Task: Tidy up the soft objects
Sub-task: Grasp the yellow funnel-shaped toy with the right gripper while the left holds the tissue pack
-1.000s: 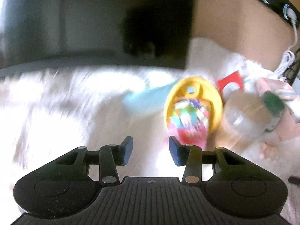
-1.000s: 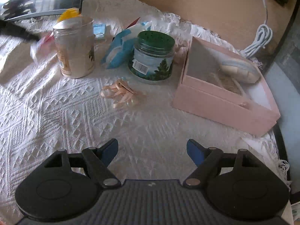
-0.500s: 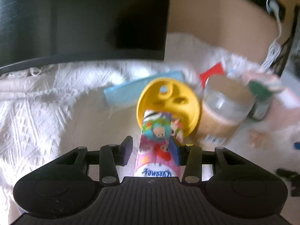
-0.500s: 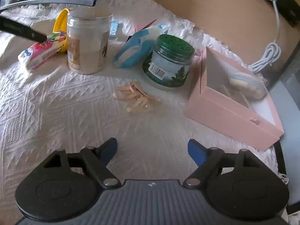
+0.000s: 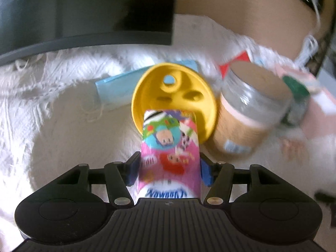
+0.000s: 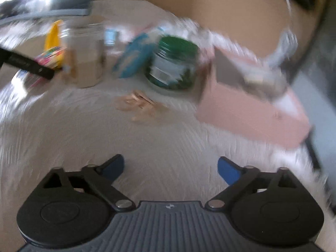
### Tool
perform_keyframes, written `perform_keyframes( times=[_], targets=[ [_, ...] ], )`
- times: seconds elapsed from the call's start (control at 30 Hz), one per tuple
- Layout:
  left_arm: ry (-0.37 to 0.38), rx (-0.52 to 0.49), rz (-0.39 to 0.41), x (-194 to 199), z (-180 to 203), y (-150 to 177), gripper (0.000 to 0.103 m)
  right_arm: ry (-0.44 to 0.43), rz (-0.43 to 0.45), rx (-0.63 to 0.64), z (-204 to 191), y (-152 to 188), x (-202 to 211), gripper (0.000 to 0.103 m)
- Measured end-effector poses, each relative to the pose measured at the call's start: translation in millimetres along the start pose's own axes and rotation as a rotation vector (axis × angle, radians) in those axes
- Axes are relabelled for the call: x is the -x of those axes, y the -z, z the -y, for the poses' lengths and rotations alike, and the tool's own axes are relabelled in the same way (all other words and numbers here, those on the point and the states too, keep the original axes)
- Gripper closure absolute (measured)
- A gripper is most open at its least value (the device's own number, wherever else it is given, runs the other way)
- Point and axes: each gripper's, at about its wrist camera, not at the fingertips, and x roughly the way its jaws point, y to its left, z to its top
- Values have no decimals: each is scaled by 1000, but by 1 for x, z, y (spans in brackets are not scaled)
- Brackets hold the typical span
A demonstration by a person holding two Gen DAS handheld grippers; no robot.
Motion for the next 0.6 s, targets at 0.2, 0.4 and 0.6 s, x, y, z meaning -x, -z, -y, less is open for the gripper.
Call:
perform_keyframes(
  times=[0.2,0.4,0.6],
  targets=[
    [15,77,3,-5,-7,-6,41,-107,-49,-72,21,0,-5,0],
    [-42,-6,19,-7,7,-2,43,-117,-48,-68,20,1,-5,0],
    [-45,18,54,5,7,8,55,-147,-40,17,18,-4,-3,6]
  ],
)
